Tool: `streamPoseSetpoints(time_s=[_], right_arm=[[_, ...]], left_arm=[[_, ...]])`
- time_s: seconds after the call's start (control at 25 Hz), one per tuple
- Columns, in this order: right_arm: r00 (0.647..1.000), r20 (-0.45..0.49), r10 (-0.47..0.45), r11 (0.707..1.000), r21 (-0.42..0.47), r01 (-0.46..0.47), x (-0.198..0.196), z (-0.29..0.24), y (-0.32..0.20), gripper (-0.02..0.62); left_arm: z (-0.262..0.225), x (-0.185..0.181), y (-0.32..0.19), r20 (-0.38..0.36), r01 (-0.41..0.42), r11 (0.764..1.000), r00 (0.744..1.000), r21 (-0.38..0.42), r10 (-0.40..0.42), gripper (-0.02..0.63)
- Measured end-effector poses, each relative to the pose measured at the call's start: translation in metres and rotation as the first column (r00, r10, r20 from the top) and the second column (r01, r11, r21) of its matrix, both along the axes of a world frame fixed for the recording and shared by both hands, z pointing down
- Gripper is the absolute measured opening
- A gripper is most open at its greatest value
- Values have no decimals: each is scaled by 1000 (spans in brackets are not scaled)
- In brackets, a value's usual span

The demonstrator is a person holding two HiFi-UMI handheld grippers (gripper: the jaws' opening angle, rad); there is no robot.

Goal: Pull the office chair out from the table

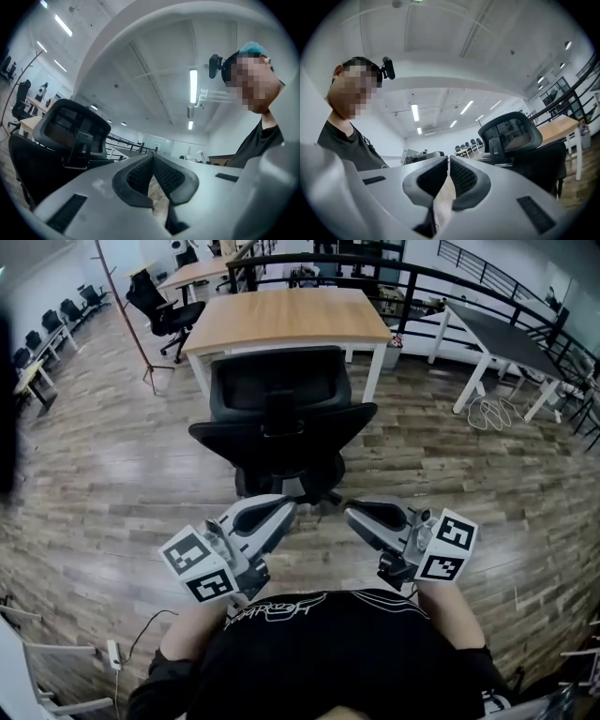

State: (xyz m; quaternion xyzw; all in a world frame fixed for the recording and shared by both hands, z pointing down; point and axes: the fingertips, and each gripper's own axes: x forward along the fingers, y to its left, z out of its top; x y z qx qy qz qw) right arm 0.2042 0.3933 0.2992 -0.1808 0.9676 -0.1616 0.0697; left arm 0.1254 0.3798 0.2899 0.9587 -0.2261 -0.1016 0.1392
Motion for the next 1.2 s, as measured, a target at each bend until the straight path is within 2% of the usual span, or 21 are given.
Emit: streamPoseSetpoints(time_s=[0.16,0.32,0.56,0.88,1.2], right_arm=[[1000,-6,-14,1000,-8,14,-25,6,22,44],[999,-41,-20,1000,9,20,-60,9,50,40],[998,-62,-4,1000,26,6,-94,6,87,40],[996,-74,52,998,34,-49,-96,11,111,40],[995,-78,60,998,33,-57,-104,7,115,40]], left_arm=[[1,-13,23,-16,-15,1000,1000,-12,15,6],[0,-43,47,-23,23,1000,999,-16,-24,6],[0,-79,81,25,65,997,997,28,-66,6],[4,-80,106,10,22,999,1000,23,-23,6],[1,-88,110,-29,-14,1000,999,-8,14,7]])
